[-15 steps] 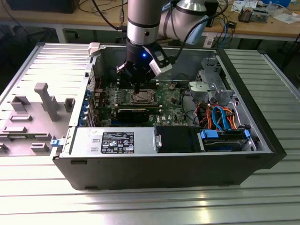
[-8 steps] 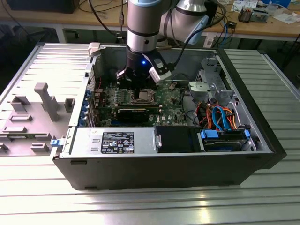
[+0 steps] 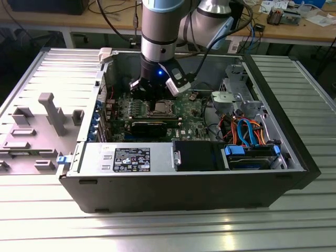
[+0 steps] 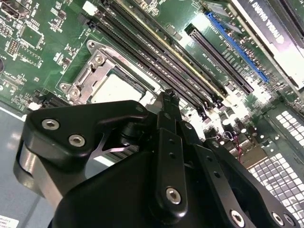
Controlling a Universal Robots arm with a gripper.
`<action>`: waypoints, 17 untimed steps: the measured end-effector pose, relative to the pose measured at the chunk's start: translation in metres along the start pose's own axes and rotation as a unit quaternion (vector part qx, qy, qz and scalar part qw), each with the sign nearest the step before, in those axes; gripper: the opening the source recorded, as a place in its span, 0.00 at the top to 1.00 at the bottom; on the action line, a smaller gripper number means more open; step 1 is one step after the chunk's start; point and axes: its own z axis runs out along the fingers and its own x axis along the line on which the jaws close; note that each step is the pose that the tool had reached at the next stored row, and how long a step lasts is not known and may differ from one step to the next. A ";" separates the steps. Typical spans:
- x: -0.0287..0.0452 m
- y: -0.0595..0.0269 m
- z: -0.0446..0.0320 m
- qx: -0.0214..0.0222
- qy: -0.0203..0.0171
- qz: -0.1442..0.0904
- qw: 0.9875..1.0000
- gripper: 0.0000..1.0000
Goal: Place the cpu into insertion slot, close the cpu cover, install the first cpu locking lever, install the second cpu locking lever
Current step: 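Install the second cpu locking lever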
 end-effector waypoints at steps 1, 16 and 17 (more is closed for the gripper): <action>0.0010 -0.0016 0.0006 0.000 0.000 0.000 1.000 0.89; 0.0071 -0.0076 0.0107 -0.020 -0.004 -0.001 1.000 0.89; 0.0077 -0.0083 0.0113 -0.020 -0.004 -0.001 1.000 0.89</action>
